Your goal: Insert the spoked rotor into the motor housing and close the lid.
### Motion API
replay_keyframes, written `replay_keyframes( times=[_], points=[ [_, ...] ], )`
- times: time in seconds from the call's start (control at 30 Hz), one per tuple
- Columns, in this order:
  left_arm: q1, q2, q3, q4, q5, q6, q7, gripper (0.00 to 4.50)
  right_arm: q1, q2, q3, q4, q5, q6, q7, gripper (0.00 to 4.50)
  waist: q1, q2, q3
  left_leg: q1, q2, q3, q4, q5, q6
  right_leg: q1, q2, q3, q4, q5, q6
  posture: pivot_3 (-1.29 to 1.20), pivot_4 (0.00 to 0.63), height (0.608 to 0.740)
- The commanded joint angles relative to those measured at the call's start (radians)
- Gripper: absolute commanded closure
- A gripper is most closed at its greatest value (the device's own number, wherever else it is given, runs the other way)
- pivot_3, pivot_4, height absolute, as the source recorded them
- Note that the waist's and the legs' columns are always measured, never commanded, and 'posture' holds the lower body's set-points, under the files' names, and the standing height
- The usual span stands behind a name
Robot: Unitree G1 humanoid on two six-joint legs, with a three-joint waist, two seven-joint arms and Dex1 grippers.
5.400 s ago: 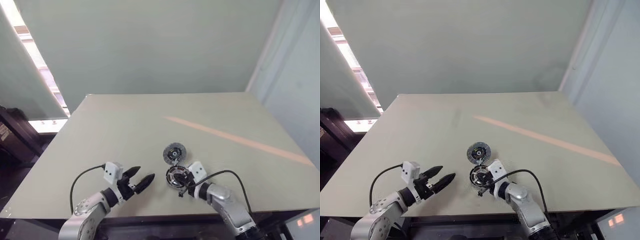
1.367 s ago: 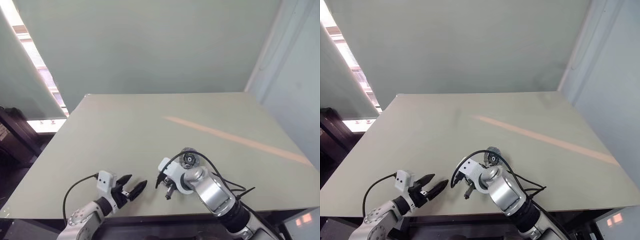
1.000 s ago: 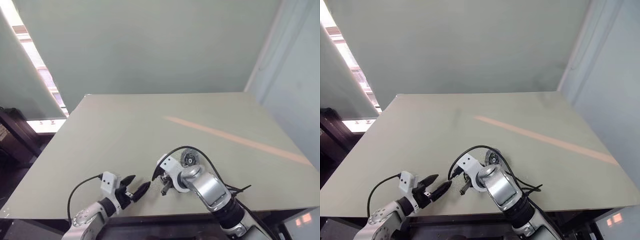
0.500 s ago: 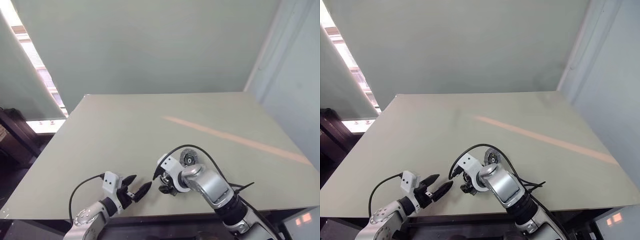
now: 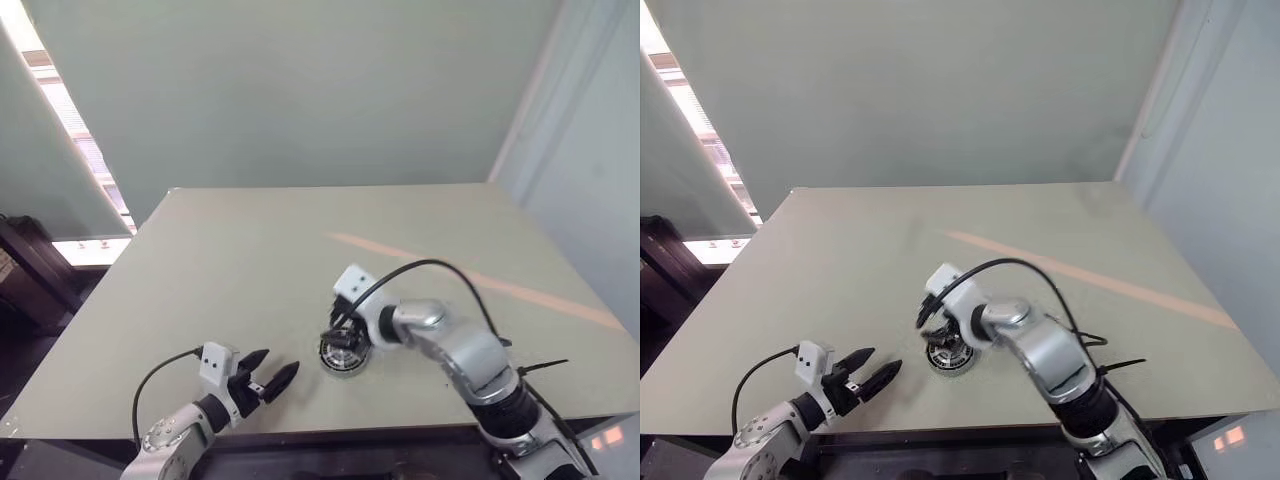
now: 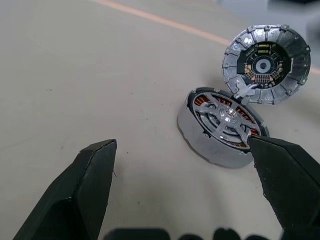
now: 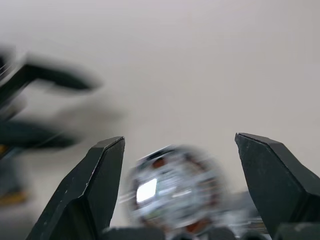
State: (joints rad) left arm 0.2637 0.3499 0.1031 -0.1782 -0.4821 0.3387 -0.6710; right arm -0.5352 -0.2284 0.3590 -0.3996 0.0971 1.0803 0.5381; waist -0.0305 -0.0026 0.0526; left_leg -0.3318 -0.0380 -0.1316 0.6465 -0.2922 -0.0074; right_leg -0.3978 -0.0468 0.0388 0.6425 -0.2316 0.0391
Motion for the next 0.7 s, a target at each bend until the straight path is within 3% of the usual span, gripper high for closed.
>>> replay_keyframes(
  times=[0.03, 0.1, 0.23, 0.33, 0.5, 0.7],
  points=[
    [-0.007, 0.011, 0.014, -0.051, -0.014, -0.003, -0.002, 0.00, -0.027, -0.036, -0.139, -0.007, -0.018, -0.094, -0.064, 0.64, 0.001, 0.000, 0.000, 0.000, 0.000, 0.000, 0.000, 0.000, 0.000, 0.000, 0.000, 0.000, 0.000, 0.000, 0.000, 0.00, 0.000, 0.740],
    [-0.007, 0.013, 0.009, -0.055, -0.018, 0.003, -0.005, 0.00, -0.022, -0.082, -0.189, 0.030, -0.036, -0.123, -0.093, 0.64, 0.001, 0.000, 0.000, -0.002, 0.000, 0.000, 0.000, 0.000, 0.000, -0.001, 0.000, 0.000, 0.000, 0.000, 0.000, 0.00, 0.000, 0.740],
    [-0.008, 0.010, 0.014, -0.062, -0.052, 0.026, -0.019, 0.00, 0.026, -0.211, -0.155, 0.114, -0.090, -0.178, -0.092, 0.64, 0.005, -0.001, -0.001, -0.009, -0.001, 0.002, 0.001, 0.000, 0.000, -0.007, -0.001, 0.001, 0.000, 0.000, 0.000, 0.00, 0.000, 0.740],
    [-0.013, 0.009, 0.024, -0.067, -0.065, 0.042, -0.008, 0.62, 0.062, -0.256, -0.106, 0.170, -0.125, -0.225, -0.085, 0.59, 0.003, -0.001, -0.001, -0.011, 0.000, 0.003, 0.000, 0.000, 0.000, -0.009, -0.001, 0.002, 0.000, 0.001, -0.001, 0.00, 0.000, 0.740],
    [-0.018, 0.024, 0.022, -0.073, -0.068, 0.054, -0.011, 2.39, 0.113, -0.248, -0.067, 0.279, -0.130, -0.353, -0.054, 0.59, 0.003, 0.000, -0.001, -0.010, 0.000, 0.005, 0.001, 0.000, 0.001, -0.009, 0.000, 0.003, 0.001, 0.001, -0.001, 0.00, 0.000, 0.740],
    [-0.023, 0.032, 0.025, -0.075, -0.062, 0.050, -0.010, 4.48, 0.161, -0.115, -0.068, 0.307, -0.059, -0.398, -0.026, 0.59, 0.003, -0.001, -0.001, -0.010, 0.001, 0.006, 0.003, 0.000, 0.001, -0.009, 0.001, 0.003, 0.002, 0.001, -0.001, 0.00, 0.000, 0.740]
  ],
)
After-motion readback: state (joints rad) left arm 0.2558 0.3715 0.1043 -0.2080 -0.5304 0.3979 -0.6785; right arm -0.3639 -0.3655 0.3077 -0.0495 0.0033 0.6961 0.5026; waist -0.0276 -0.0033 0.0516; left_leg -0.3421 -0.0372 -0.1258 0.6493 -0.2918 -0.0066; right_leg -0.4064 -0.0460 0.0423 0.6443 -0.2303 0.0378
